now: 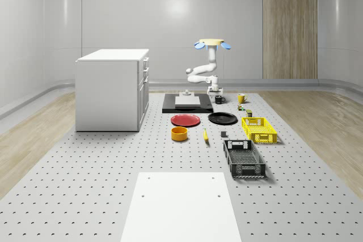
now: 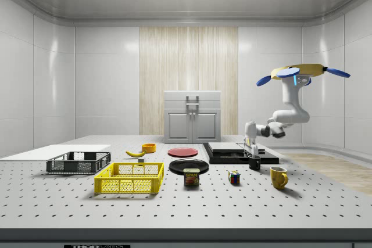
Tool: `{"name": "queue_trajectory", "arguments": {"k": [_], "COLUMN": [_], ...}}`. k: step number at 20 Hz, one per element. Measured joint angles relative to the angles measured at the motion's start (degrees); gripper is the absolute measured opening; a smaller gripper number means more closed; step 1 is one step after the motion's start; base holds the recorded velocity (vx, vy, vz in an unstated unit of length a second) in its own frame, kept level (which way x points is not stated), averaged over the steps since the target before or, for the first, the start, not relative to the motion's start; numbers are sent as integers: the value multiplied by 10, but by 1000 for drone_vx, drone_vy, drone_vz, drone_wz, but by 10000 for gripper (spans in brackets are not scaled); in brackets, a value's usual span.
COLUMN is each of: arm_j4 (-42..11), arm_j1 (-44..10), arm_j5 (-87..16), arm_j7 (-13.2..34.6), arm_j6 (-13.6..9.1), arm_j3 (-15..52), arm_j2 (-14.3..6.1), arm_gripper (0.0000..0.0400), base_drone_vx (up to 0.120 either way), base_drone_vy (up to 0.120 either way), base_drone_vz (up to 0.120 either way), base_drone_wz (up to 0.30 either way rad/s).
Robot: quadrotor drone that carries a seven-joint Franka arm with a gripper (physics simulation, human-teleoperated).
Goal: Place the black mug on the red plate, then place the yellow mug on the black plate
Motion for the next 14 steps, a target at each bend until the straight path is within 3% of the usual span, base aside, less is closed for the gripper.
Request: {"name": "queue_trajectory", "arguments": {"k": [6,10,14], "arm_j4": [-9,-11,-12], "arm_j1": [5,6,5], "arm_j5": [-3,-2,-1], "arm_j7": [5,7,8], "arm_j6": [9,14,17], "arm_j3": [-8,-10,-10], "arm_j2": [-12,-17,-21], "arm_gripper": [400,226,153], "base_drone_vx": [0,0,0], "base_drone_vy": [0,0,0], "base_drone_vz": [0,0,0], "base_drone_wz": [0,0,0]}}
